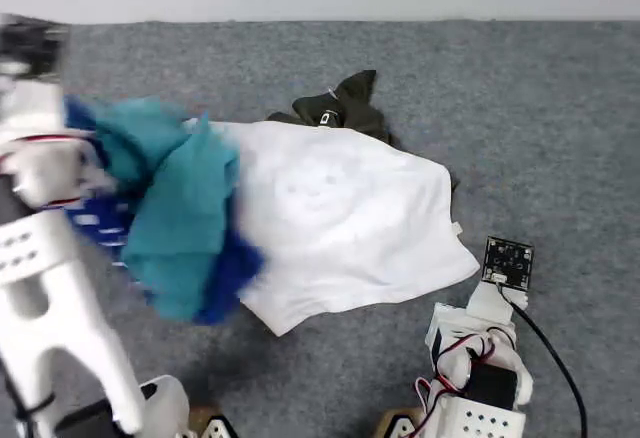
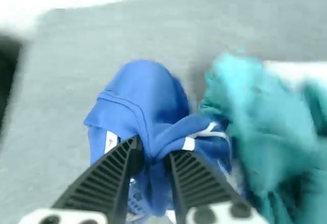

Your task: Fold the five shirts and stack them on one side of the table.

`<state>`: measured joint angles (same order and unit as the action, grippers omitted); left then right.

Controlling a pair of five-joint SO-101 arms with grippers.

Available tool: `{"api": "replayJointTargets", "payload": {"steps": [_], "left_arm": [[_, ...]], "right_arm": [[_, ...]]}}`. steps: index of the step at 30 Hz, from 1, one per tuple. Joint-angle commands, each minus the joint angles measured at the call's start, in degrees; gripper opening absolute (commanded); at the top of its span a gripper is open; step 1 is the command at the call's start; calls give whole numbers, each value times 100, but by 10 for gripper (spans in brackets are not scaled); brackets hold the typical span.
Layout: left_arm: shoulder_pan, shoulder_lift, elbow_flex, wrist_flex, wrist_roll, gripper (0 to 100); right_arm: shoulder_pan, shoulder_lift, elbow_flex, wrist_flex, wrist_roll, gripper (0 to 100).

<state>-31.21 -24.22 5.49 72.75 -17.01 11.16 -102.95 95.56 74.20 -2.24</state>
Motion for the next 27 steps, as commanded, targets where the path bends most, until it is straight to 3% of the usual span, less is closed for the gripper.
{"api": "replayJointTargets", "payload": {"steps": [1, 10, 17, 22, 27], "left_arm": [[-853, -369, -189, -580, -149, 13], [-1451, 35, -163, -862, -624, 24], [-1231, -211, -171, -299, -651, 305], [-440, -510, -154, 264, -651, 289], [949, -369, -75, 1055, -642, 263]], "right_arm": [[31, -4, 97, 13, 44, 9], [31, -4, 97, 13, 44, 9], [31, -4, 97, 13, 44, 9], [31, -4, 97, 13, 44, 9], [31, -4, 97, 13, 44, 9]]}}
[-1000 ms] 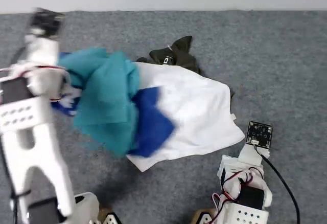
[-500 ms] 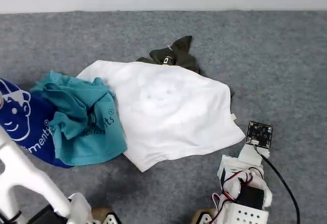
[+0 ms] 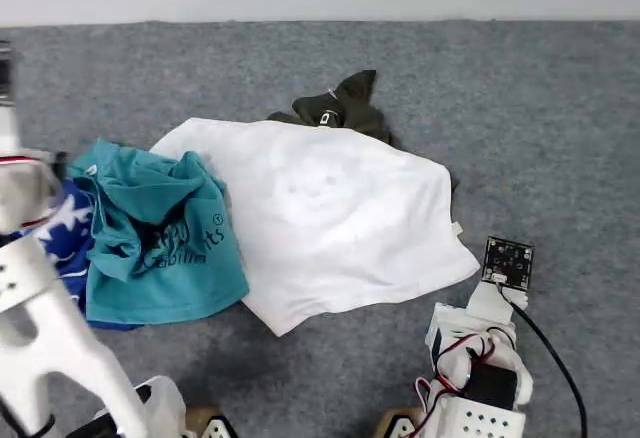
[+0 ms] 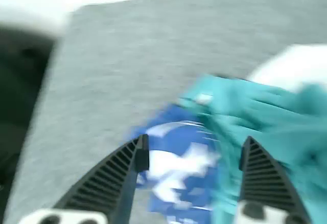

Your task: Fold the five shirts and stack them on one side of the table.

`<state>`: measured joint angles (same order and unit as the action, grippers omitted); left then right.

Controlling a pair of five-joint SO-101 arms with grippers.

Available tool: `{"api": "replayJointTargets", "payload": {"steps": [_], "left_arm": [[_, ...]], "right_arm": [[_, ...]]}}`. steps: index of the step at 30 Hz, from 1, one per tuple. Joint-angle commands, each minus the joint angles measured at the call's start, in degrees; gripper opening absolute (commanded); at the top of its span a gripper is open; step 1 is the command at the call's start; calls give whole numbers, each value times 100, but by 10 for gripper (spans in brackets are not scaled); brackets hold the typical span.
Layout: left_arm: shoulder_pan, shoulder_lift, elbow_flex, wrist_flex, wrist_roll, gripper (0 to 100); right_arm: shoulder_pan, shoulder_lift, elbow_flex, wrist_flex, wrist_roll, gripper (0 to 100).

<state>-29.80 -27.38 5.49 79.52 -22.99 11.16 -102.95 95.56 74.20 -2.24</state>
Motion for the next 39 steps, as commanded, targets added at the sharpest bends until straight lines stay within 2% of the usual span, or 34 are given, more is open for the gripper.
{"api": "replayJointTargets", "payload": {"steps": [1, 5, 9, 18, 22, 25, 33, 39], "left_arm": [[1116, 26, 4, 440, -44, 254], [2171, 510, 523, 193, 281, 211], [2884, 1284, 848, -220, 387, 168], [3051, 3376, 901, -536, 343, 16], [2435, 4158, 743, -651, 343, 14], [1618, 4334, 664, -853, 246, 14], [-782, 4396, 646, -1582, -870, 14], [-1530, 4334, 620, -1547, -1257, 14]], "right_arm": [[31, -4, 97, 13, 44, 9], [31, -4, 97, 13, 44, 9], [31, -4, 97, 13, 44, 9], [31, -4, 97, 13, 44, 9], [31, -4, 97, 13, 44, 9], [31, -4, 97, 13, 44, 9], [31, -4, 97, 13, 44, 9], [31, -4, 97, 13, 44, 9]]}}
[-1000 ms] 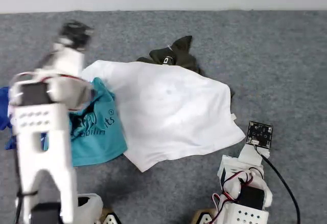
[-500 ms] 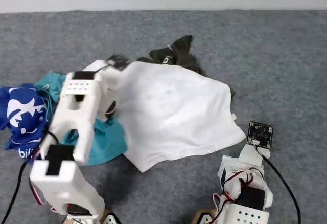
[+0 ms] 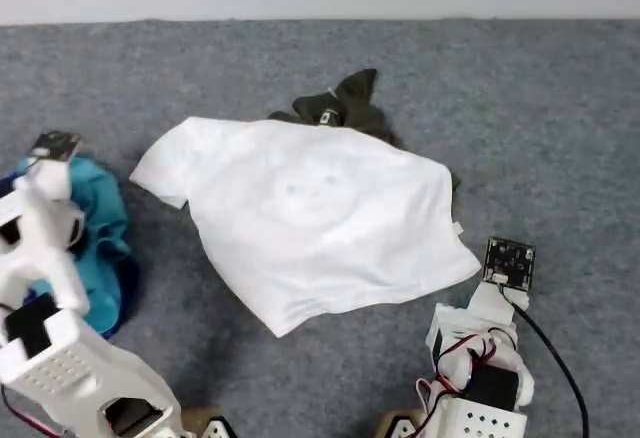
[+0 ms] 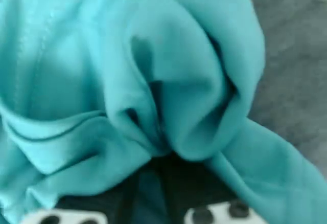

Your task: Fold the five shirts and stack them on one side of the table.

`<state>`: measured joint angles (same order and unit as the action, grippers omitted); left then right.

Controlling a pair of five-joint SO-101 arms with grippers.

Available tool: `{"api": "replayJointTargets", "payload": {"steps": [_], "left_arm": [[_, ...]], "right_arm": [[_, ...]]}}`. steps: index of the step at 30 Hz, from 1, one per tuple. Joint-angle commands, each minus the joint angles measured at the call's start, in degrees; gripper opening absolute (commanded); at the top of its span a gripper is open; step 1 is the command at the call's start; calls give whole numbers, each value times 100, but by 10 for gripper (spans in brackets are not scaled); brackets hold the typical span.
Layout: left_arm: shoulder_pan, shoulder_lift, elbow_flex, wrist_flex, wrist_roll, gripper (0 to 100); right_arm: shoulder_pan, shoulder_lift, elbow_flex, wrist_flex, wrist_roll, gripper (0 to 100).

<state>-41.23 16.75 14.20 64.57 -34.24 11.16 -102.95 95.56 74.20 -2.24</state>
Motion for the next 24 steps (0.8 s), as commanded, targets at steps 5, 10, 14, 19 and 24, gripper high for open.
{"api": "replayJointTargets", "payload": {"steps": [5, 10, 14, 19, 24], "left_arm": [[-176, -457, -699, 985, -132, 15], [659, -1415, -989, 1811, -26, 21], [1591, -2224, -989, 2251, 26, 144], [2822, -2673, -989, 2145, 1002, 269], [3991, -2462, -875, 1670, 1556, 273]], "right_arm": [[31, -4, 97, 13, 44, 9], [31, -4, 97, 13, 44, 9], [31, -4, 97, 13, 44, 9], [31, -4, 97, 13, 44, 9], [31, -4, 97, 13, 44, 9]]}}
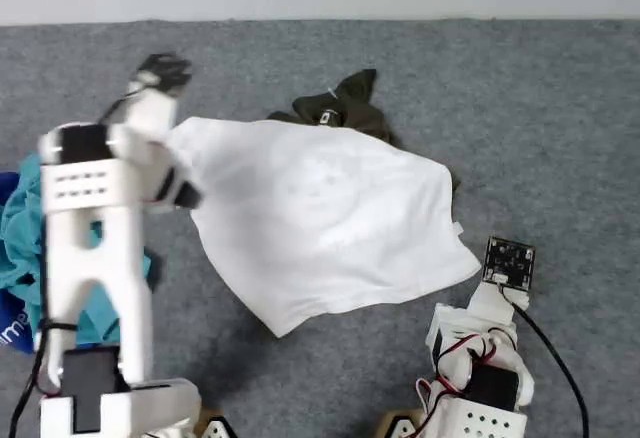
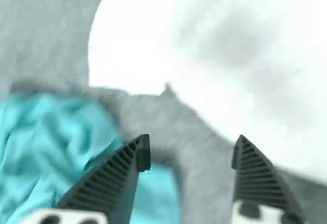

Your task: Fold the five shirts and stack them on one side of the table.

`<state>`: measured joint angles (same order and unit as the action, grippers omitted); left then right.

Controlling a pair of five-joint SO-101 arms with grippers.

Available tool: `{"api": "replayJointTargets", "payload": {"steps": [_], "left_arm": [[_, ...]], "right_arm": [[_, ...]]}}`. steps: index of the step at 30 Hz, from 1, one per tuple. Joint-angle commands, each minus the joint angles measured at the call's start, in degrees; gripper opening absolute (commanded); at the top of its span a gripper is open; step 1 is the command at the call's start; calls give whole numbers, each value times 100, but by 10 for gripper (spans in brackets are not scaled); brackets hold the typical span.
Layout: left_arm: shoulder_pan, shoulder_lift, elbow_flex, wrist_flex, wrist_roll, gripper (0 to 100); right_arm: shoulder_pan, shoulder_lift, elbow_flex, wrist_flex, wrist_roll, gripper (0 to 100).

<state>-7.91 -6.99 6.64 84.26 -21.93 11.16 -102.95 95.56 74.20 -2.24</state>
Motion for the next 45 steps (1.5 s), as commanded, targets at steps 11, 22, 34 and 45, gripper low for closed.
{"api": "replayJointTargets", "payload": {"steps": [11, 22, 34, 45], "left_arm": [[2127, 1697, -145, -1459, 800, 275], [2426, 3218, -470, -1969, 738, 79], [1820, 2655, -3644, 844, 624, 12], [176, 1275, -5007, 1037, 879, 12]], "right_arm": [[31, -4, 97, 13, 44, 9], [31, -4, 97, 13, 44, 9], [31, -4, 97, 13, 44, 9], [31, -4, 97, 13, 44, 9]]}}
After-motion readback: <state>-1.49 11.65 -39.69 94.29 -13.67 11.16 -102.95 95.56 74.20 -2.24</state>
